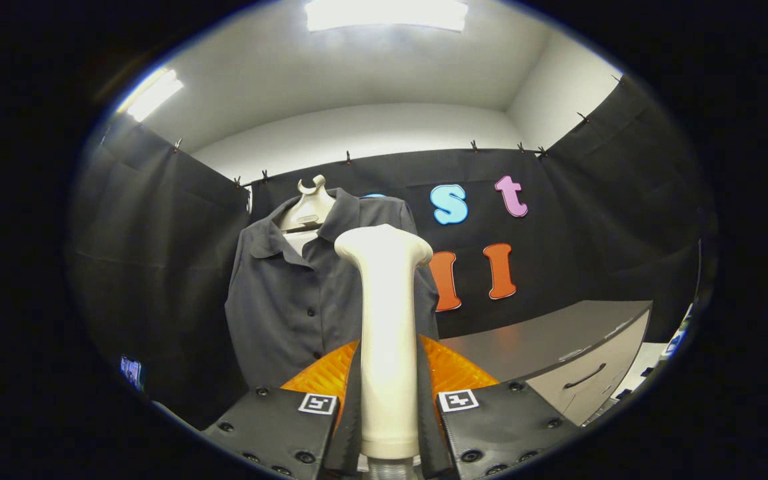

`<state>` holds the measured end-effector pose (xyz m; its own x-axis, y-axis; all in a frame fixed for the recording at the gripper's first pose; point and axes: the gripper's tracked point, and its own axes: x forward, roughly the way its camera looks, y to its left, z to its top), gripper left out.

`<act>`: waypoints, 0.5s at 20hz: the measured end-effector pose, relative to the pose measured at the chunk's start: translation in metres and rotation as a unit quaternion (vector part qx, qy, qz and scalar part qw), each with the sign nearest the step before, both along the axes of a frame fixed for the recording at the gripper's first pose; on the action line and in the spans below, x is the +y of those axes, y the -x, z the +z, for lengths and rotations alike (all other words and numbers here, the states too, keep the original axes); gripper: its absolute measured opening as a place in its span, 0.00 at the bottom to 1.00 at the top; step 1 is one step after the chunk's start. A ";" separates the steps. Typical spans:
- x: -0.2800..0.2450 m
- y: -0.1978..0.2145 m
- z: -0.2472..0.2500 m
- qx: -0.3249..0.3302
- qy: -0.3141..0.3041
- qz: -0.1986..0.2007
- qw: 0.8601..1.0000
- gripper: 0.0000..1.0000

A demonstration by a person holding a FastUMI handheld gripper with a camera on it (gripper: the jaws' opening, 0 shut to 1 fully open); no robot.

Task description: Iron the clothes twice with a garment steamer, once on the left side and once on the right side.

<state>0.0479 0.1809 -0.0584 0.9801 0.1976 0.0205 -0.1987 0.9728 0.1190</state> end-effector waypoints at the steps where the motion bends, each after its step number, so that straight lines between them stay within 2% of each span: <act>1: 0.006 0.002 -0.004 0.000 0.000 -0.002 1.000 0.42; 10: 0.060 -0.001 -0.040 0.017 0.035 0.002 0.999 0.41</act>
<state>0.0487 0.2411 -0.0984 0.9793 0.2009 -0.0257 -0.1992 0.9782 0.0581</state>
